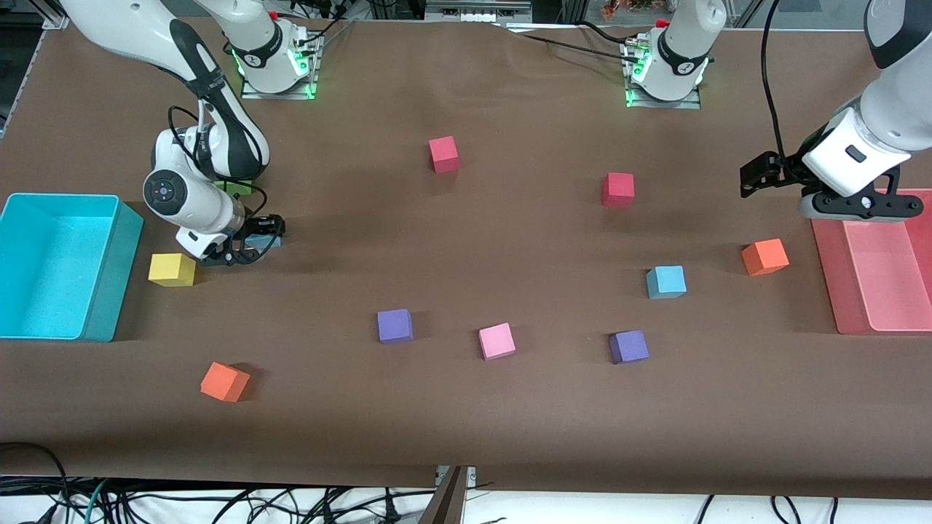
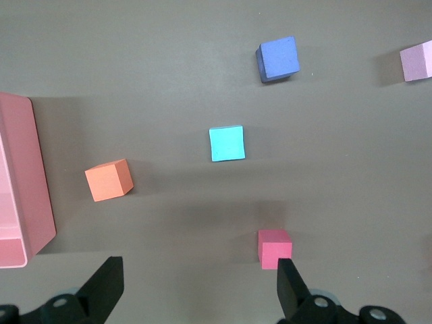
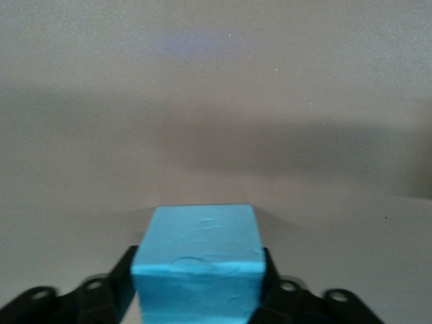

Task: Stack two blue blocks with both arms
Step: 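Carry the blue cube with the right gripper while the left gripper reaches another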

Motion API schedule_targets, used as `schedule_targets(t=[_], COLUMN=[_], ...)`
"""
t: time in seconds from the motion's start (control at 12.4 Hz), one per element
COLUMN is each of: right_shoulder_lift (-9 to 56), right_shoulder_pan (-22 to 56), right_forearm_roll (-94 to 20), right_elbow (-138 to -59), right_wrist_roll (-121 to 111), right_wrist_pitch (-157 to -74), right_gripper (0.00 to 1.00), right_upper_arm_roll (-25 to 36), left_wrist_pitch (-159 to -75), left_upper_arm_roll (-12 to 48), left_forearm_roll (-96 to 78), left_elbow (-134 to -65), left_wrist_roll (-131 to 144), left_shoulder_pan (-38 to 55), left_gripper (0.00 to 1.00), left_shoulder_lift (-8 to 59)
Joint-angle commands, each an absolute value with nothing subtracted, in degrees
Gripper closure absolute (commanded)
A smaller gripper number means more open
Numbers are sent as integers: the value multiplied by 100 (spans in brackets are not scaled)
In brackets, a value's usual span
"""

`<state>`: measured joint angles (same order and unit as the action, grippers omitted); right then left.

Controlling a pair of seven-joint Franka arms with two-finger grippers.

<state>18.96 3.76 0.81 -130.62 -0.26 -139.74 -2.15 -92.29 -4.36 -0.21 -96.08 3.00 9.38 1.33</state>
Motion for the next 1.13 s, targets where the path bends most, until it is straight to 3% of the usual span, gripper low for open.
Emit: schedule_targets(t=[0.0,0.24,0.32,0.48,1.05], right_shoulder_lift=[1688,1345,1406,1703,3995], right_shoulder_pan=[352,491,623,1297,3311], right_forearm_roll=[70,53,53,44,9], right_elbow=[-13088,-12248,-11773,-10972,-8284], right_wrist_roll=[-106,121,602,1717,4341], right_wrist_pitch=[-13775,-12539,-12011,-11716,-11908], right_gripper=[74,74,73,71,70], right_upper_arm_roll=[-228,-447,-614,-694,-703], left_wrist_pitch=[-9202,-9202,-9202,-9211,-9483], left_upper_arm_roll=[-466,-475,-475,-475,-519], left_forearm_roll=[123,114,114,114,70], left_elbow=[-9554,-9545,-9545,-9554,-9703], left_wrist_roll=[290,290,290,290,299], left_shoulder_pan=[993,993,993,993,941], left_gripper=[0,0,0,0,0], left_shoulder_lift=[149,158,158,176,343])
